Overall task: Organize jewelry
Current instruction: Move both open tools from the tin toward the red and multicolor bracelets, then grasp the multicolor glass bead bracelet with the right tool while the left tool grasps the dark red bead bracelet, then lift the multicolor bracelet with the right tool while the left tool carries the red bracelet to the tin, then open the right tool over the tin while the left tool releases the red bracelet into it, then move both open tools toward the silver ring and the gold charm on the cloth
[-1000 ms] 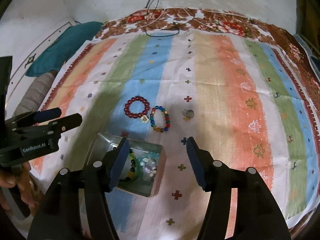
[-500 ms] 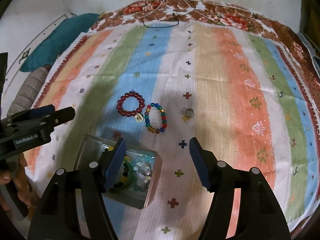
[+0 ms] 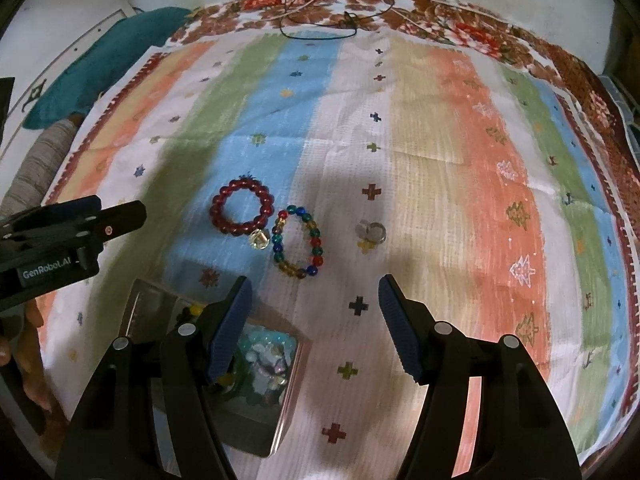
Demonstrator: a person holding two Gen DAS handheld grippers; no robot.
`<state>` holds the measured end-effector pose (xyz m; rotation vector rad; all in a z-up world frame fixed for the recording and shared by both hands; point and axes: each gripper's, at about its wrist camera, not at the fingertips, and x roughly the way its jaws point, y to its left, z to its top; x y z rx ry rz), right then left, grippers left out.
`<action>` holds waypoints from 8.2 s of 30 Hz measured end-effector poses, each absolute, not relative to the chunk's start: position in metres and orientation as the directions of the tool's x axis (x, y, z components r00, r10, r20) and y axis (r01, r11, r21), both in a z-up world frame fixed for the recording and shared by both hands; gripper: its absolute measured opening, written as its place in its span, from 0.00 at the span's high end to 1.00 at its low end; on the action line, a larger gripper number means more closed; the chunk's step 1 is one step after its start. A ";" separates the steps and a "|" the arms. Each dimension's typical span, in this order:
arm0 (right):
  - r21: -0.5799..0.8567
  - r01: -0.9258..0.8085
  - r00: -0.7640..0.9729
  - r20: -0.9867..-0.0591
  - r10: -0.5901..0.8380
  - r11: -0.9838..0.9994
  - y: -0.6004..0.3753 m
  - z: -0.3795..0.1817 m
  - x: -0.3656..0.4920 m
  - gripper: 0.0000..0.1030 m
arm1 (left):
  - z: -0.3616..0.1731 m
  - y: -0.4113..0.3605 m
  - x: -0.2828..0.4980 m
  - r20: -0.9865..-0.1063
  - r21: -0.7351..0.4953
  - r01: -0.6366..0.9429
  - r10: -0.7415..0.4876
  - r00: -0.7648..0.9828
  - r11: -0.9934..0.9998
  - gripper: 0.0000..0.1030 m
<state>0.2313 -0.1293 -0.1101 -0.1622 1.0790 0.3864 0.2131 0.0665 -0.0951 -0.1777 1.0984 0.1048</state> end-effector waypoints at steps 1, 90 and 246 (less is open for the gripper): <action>0.058 -0.384 0.410 -0.884 0.226 0.921 -0.129 -0.111 0.233 0.37 | -0.097 0.065 0.215 -0.894 -0.091 -0.164 -0.008 0.448 0.982 0.28; 0.077 -0.441 0.294 -0.929 0.225 0.894 -0.103 -0.165 0.292 0.90 | -0.170 0.068 0.283 -0.952 -0.053 -0.062 -0.032 0.304 0.997 0.87; 0.042 -0.350 0.376 -0.909 0.181 0.936 -0.140 -0.138 0.280 0.58 | -0.125 -0.012 0.232 -0.936 -0.066 0.034 -0.074 0.343 0.997 0.53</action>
